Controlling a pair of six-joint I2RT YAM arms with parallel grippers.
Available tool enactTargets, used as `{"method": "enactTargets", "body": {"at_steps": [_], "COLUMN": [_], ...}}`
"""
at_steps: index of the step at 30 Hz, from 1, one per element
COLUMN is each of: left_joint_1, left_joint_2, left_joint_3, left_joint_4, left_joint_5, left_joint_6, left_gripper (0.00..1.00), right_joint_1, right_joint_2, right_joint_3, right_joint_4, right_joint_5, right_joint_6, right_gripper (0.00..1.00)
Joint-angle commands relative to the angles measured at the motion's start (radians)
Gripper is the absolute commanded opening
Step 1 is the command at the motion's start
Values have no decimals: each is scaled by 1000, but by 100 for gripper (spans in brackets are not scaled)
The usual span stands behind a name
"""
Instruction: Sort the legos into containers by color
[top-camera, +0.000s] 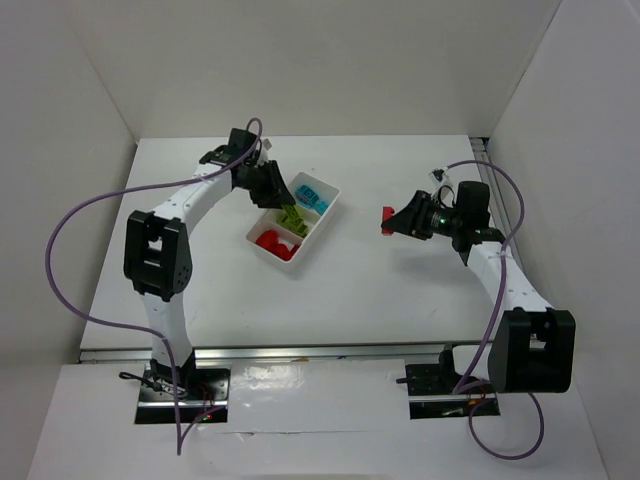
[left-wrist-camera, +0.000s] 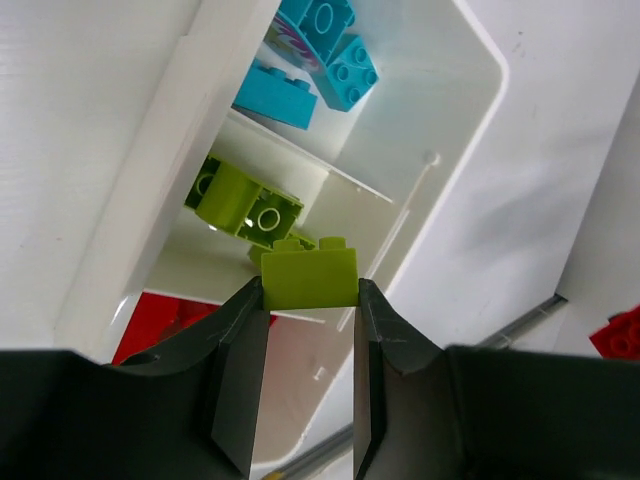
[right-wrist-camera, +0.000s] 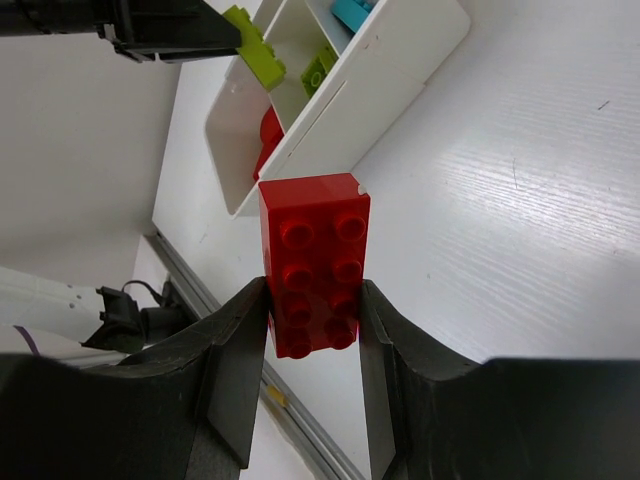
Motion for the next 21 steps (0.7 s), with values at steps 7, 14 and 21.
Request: {"method": "enactTargets", "body": {"at_steps": [7, 14, 21], "left_joint_1": [-58, -69, -52], "left_joint_2": [53, 11, -150], "left_joint_3": [2, 2, 123], "left_joint_4": [87, 52, -24], "left_joint_5": [-41, -59, -165], "left_joint_6": [-27, -5, 51], "left_gripper": [55, 88, 86], "right_joint_1": [18, 27, 111], "right_joint_2": [8, 17, 35], "right_joint_3": [40, 40, 124], "right_joint_4": [9, 9, -51], "right_joint_5": [15, 25, 98], "right_joint_6": [-11, -11, -66], "right_gripper": [0, 0, 0]}}
